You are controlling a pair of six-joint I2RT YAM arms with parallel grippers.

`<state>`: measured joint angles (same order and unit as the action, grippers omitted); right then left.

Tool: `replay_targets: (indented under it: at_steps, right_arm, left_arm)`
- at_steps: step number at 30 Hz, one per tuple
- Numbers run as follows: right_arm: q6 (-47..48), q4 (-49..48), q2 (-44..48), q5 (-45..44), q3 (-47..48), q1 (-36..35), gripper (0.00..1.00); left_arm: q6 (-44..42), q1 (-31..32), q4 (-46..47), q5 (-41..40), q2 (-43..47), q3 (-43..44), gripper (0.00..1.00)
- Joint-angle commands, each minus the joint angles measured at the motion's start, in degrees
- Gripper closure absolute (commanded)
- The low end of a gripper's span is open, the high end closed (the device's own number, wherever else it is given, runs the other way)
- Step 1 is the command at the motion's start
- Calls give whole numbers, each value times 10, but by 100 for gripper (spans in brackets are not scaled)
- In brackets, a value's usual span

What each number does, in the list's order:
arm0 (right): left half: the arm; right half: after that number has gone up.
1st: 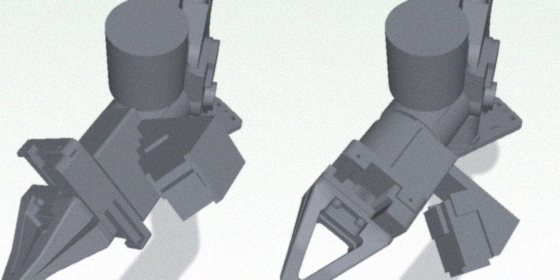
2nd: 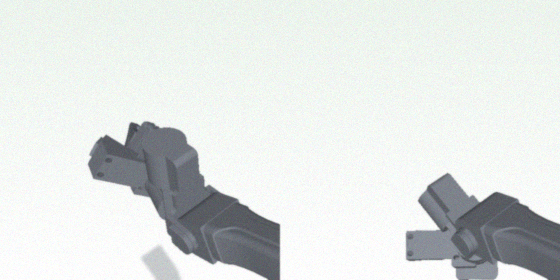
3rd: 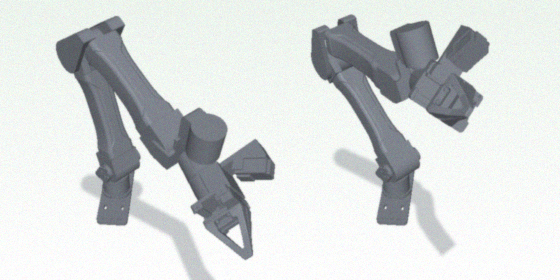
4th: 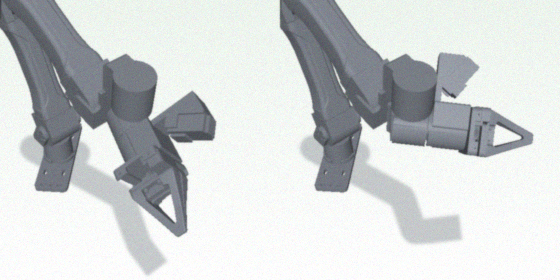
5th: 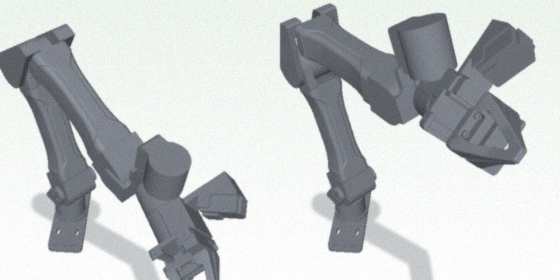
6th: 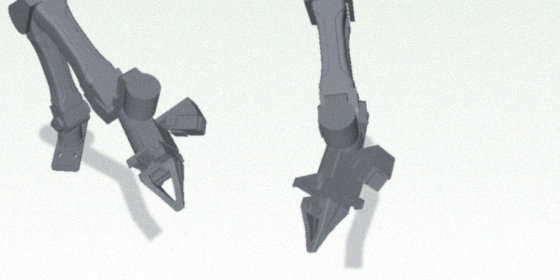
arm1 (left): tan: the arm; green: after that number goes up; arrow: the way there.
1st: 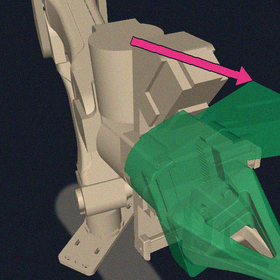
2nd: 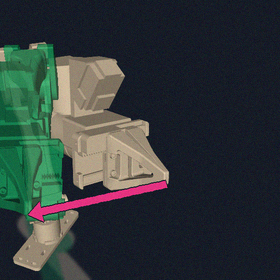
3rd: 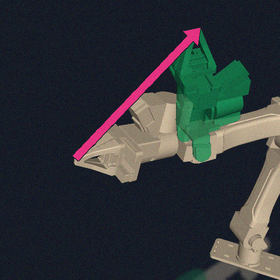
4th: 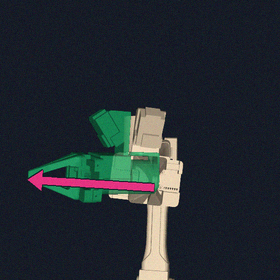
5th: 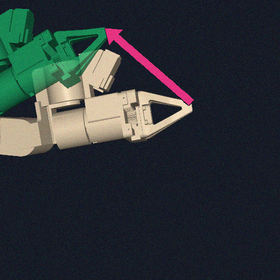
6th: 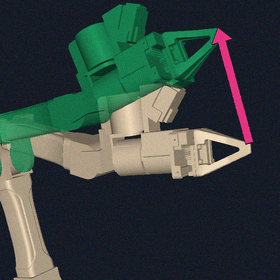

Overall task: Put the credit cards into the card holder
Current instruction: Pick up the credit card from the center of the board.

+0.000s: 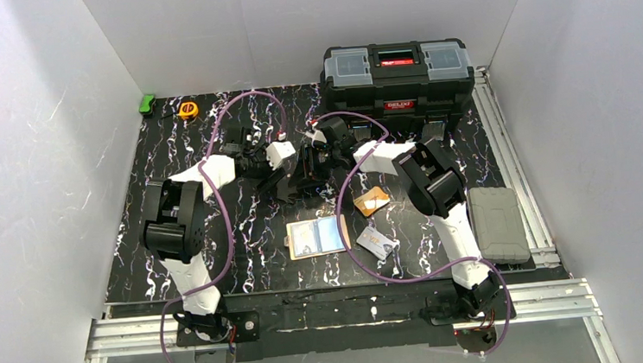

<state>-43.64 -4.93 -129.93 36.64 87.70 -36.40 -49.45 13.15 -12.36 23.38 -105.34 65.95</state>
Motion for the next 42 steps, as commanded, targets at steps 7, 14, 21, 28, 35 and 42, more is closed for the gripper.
replay_targets:
  at_steps: [7,14,21,28,35,42]
  right_arm:
    - [-6,-12,-14,3,11,-2,52]
    - [-7,-15,-12,3,4,-2,53]
    - [-8,-17,-12,6,1,-2,53]
    - [-10,-21,-12,8,-2,-1,53]
    - [-14,-25,-9,10,-7,1,53]
    - [-17,-31,-6,11,-16,4,53]
  left_arm:
    - [8,10,-4,4,21,-1,44]
    - [12,5,-14,7,23,18,44]
    - [46,1,-24,15,18,46,45]
    - [40,3,-33,34,15,37,45]
    - [27,20,-14,30,5,10,45]
    - [17,29,-7,24,-1,6,44]
